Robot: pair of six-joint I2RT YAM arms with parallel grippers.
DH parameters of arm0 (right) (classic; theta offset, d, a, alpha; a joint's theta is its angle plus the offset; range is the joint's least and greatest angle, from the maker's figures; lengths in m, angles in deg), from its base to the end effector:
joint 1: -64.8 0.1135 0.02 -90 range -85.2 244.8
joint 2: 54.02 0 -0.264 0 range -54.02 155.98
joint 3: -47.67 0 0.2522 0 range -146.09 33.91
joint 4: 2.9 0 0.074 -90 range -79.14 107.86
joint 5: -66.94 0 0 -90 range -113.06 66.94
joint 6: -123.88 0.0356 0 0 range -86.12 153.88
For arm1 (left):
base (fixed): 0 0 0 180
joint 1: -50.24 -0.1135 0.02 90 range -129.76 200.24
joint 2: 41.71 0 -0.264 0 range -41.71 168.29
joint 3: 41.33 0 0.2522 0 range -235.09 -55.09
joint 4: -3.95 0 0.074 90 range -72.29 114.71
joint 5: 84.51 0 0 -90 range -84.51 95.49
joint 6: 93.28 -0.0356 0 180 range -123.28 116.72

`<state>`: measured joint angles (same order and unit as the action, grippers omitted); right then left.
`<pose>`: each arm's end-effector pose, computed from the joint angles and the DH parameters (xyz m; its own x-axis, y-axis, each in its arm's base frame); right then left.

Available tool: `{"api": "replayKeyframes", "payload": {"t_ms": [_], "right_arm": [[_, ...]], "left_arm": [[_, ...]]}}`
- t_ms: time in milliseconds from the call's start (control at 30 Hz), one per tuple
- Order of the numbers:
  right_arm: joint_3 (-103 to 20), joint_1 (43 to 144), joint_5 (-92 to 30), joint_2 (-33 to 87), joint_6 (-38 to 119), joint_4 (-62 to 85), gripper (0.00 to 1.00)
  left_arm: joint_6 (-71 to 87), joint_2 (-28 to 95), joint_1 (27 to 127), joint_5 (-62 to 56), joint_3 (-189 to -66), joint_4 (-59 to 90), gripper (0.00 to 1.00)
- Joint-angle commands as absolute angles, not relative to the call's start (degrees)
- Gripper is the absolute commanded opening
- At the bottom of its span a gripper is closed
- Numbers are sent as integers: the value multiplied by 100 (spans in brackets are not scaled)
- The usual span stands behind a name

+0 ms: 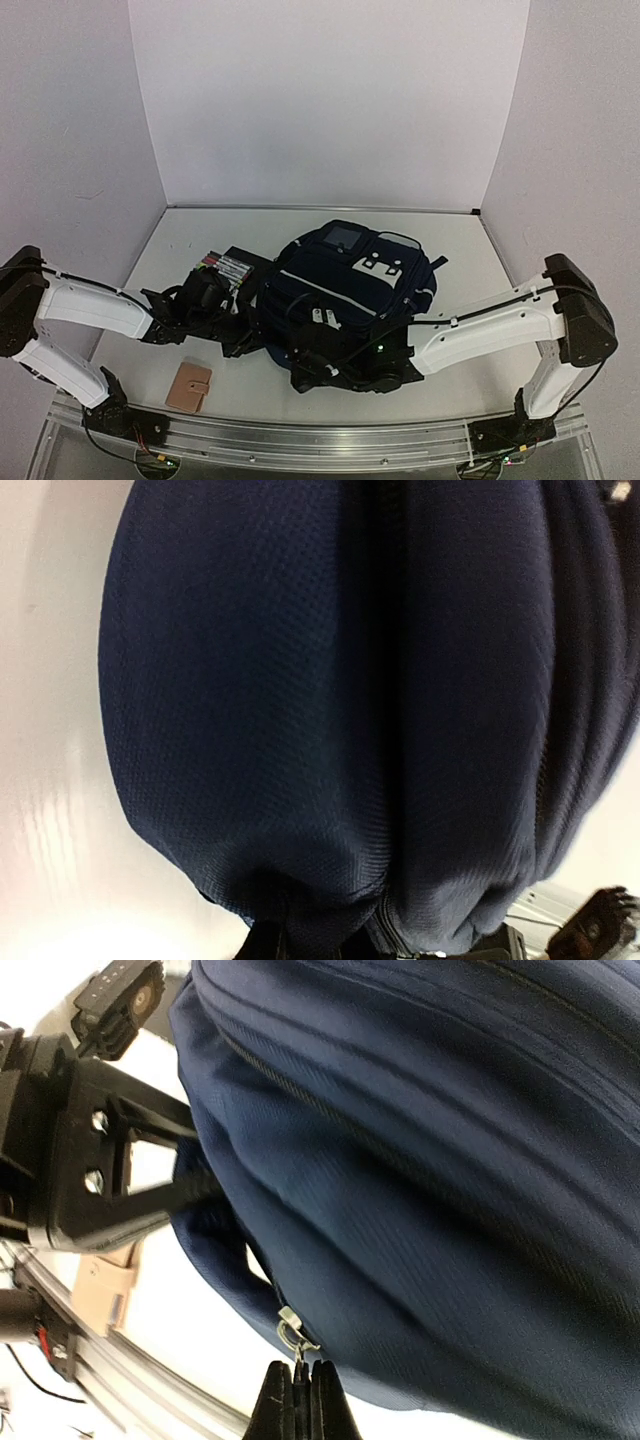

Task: Pack the student bag
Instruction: Zip the student bag at the center of the board.

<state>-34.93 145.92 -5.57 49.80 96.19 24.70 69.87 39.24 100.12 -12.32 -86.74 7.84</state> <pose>0.0707 0.3829 0.1973 -0.8614 -0.0421 -0.5063 -0.3208 0.8177 0.4779 0.1637 -0.2112 0.1591 -0.9611 -0.2735 -0.0380 -0.1365 0.5903 -0.7956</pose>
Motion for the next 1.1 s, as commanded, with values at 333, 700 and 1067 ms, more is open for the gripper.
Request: {"api": "replayKeyframes", "payload": {"t_ms": [333,700,1067], "right_arm": [[-2267,14907,-1046,3584,10879,3297,0],[-2529,14972,-1201,3807,10610,3171,0],[-4203,14817,-211,5129,9691,3033,0]], "left_arm": [[5428,3088,8040,-918,-9777,2199,0],[4580,4009,7460,-1773,-10649,2009,0],[4052,5103,7388,-2628,-11314,1794,36]]}}
